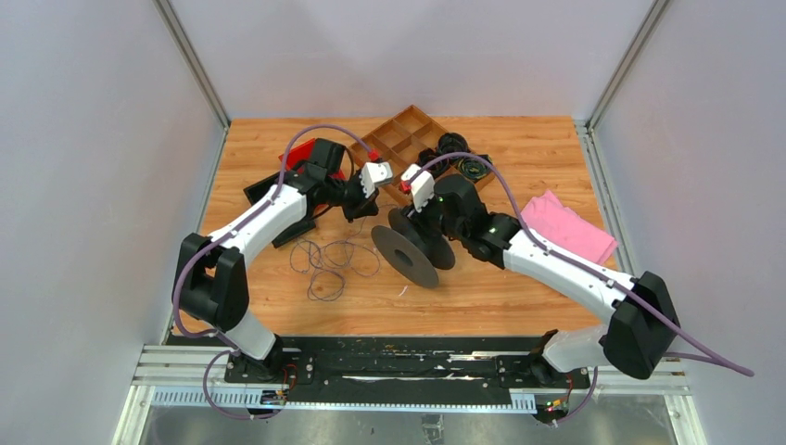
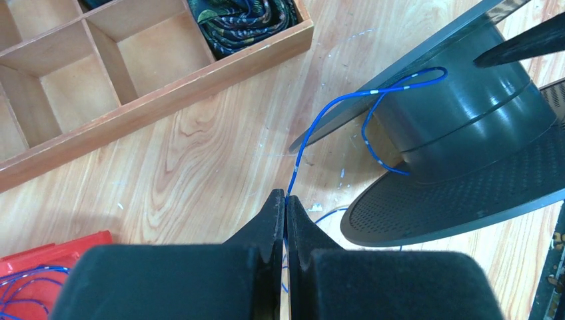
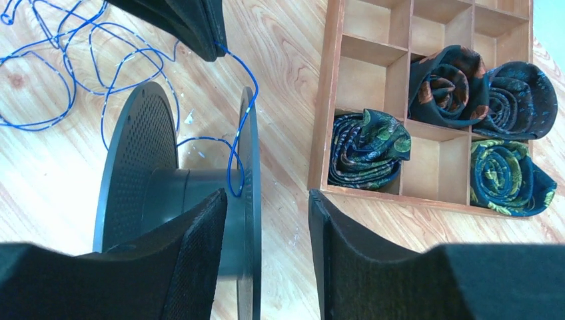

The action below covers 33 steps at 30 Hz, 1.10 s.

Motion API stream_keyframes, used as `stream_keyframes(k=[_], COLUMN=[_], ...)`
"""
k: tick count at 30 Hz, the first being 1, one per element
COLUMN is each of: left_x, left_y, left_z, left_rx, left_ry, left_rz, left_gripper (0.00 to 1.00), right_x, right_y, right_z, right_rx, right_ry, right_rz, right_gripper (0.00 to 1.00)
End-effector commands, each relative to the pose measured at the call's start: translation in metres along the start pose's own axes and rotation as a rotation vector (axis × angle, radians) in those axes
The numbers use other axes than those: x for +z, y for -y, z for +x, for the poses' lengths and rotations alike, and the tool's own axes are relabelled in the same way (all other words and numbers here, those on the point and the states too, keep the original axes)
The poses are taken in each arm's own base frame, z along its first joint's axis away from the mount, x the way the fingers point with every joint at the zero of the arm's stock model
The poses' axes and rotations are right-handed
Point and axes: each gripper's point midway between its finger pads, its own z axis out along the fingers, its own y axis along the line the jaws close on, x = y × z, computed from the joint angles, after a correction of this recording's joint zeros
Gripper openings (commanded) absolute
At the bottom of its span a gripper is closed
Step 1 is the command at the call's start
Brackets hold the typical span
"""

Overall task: Wrap the cables
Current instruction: Wrap the cable around the cable reel.

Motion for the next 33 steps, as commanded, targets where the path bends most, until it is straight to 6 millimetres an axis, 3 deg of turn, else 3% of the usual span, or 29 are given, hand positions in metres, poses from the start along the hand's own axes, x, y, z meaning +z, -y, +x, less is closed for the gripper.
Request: stream_keyframes(k=[1,8,15,26,33], left_x=[-0.008,-0.011,-0.021,-0.015,-0.011], left_y=[-0.008,-0.009,-0.004,0.032,0.038], left_z=[-0.021,-0.027,-0.057,-0.061,-0.067], left_rx=[0.040,0.049,0.078,0.259,0.259], left_ry=[0.036,0.043,0.087,-0.025,-0.017], left_rz=[-0.041,-0.037,0.009,0.055,0.048], left_gripper=[0.00,0.00,0.00,0.00,0.00], right_x=[-0.025,-0.043,-0.048,-0.042,-0.044], right_y=[0.007,0.000,-0.003,-0.002,-0.003], right_z=[-0.016,0.021,0.048,0.049,0.050], right_rx=[-0.020,-0.051,-0.034,-0.003,0.028], right_ry=[0.036,-0.030,-0.071,-0.071,-0.047], right_rz=[-0.035,-0.082,-0.129,-0.132,-0.135], right_gripper=[0.51,0.55,0.53,0.47,0.46])
